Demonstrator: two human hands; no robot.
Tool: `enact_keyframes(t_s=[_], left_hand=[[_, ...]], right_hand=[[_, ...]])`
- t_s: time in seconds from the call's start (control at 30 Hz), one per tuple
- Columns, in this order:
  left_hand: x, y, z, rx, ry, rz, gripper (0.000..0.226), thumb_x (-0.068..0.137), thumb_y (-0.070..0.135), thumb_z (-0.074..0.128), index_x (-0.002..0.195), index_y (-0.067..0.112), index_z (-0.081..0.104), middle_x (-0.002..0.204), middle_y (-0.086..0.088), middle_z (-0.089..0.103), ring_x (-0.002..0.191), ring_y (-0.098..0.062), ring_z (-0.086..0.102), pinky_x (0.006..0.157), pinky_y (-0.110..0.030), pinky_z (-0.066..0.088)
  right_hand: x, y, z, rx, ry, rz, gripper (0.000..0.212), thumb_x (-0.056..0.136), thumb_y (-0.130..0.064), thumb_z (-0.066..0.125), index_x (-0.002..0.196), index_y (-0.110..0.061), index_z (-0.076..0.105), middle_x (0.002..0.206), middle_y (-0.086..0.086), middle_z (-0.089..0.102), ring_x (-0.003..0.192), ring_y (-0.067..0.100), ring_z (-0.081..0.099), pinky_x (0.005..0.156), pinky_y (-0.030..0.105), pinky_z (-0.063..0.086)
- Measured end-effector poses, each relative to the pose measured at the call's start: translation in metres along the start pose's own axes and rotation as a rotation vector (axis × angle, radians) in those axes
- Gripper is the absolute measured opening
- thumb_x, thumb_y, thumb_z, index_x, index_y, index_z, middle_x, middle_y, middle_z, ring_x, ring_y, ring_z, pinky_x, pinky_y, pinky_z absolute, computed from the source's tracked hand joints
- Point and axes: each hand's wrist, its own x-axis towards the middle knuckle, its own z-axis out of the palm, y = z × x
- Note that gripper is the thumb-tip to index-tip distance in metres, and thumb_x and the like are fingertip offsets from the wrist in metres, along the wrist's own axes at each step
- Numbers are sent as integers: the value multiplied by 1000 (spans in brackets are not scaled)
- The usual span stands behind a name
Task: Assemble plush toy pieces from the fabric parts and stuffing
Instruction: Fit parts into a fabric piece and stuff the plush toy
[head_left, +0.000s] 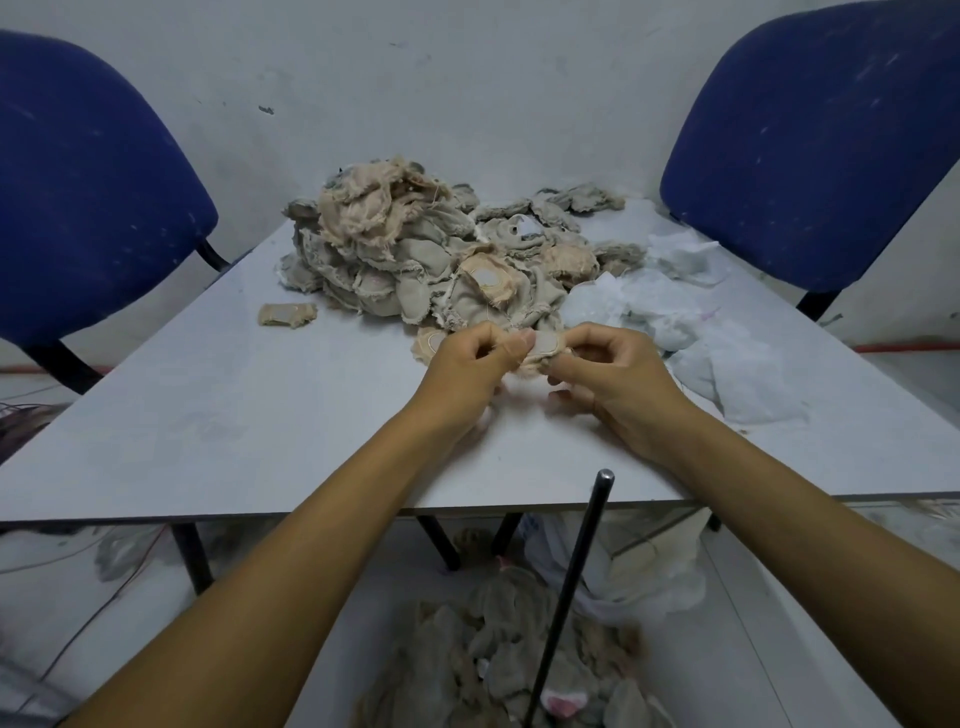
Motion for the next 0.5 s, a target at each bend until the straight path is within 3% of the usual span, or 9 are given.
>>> enact_keyframes(t_s=[0.1,0.17,0.23,0.33,0.4,0.43,0.5], left_hand=[[-4,0,1,32,-23,98,28,88,29,72,71,16,54,66,7,54,64,-10,49,64,-29,43],[-7,-1,3,71,-49,138,25,81,28,72,73,16,53,68,7,51,66,-12,49,65,-33,43],[-9,-4,3,105,-15,162,21,82,20,72,72,17,53,72,5,53,71,-13,50,68,-37,45],[-9,-3,4,117,94,151,22,86,10,71,72,17,56,71,3,58,73,-12,54,74,-42,48],[-10,0,9,28,146,97,16,83,10,71,74,5,59,75,-17,63,74,-18,58,76,-51,52],[-11,1,11,6,183,62,17,78,12,70,73,2,58,77,-23,64,73,-22,57,73,-52,52],[-10,0,15,19,262,1,13,68,13,64,64,6,53,68,-19,59,65,-22,52,61,-49,47]], right_hand=[[1,1,7,-116,182,-27,14,80,-8,70,68,-13,65,58,0,59,54,15,58,53,34,57],[0,3,11,-193,271,-52,15,75,-13,70,65,-14,59,54,-3,52,48,15,55,43,25,49],[0,6,14,-240,279,-104,24,77,-6,69,62,-16,53,54,-5,48,47,13,54,40,21,45],[1,8,12,-277,235,-170,34,80,1,67,59,-16,48,54,-7,51,53,5,58,50,21,51],[0,8,11,-252,200,-191,35,80,4,66,57,-17,48,59,-4,54,61,7,61,58,24,55],[-1,7,12,-248,185,-212,36,77,5,65,56,-19,48,62,-1,54,63,9,60,60,26,56],[-4,6,14,-302,168,-289,34,70,5,63,55,-22,47,67,6,55,65,12,56,62,30,55]])
